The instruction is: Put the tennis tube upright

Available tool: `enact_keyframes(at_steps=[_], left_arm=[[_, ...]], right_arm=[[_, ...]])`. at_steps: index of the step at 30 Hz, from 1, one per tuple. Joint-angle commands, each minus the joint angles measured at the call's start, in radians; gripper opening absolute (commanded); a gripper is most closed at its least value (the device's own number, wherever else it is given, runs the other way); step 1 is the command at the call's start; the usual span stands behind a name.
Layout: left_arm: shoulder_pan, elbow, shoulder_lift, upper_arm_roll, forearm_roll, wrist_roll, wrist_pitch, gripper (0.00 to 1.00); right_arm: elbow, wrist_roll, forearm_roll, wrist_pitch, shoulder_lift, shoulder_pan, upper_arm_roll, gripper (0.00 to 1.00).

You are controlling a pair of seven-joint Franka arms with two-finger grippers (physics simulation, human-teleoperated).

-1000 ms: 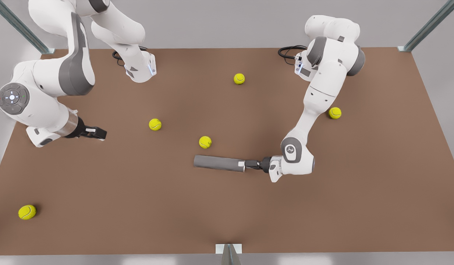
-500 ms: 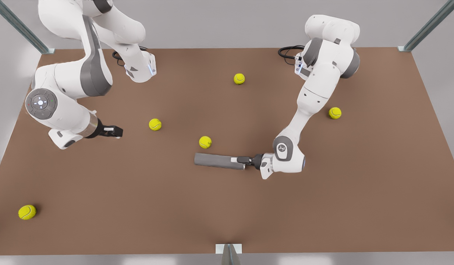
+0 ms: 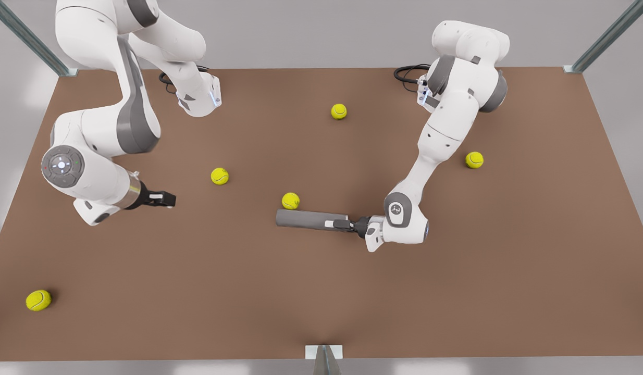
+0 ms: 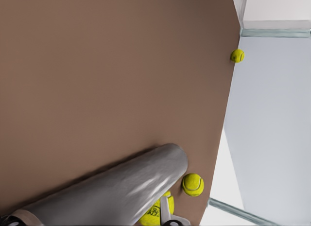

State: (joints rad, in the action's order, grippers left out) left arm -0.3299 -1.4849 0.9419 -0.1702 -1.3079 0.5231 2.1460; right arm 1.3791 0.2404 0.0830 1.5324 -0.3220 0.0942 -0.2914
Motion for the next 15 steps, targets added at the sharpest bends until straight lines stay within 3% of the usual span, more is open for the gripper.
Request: enact_keyframes(at_steps=[1,6,15], left_arm=[[0.0,0.0,0.0,0.0,0.002,0.0,0.0,0.93],[0.003,-0.002,-0.002,0.008,0.004,0.0,-0.034,0.65],[0.003,-0.002,-0.009,0.034,0.021,0.002,-0.094,0.53]], right_arm=[[0.0,0.0,0.0,0.0,0.0,-0.001,0.0,1.0],[-0.002,0.005,0.003,0.002,-0.005,-0.01,0.0,1.0],[-0.015,0.005,-0.002,0.014,-0.022,-0.013,-0.002,1.0]])
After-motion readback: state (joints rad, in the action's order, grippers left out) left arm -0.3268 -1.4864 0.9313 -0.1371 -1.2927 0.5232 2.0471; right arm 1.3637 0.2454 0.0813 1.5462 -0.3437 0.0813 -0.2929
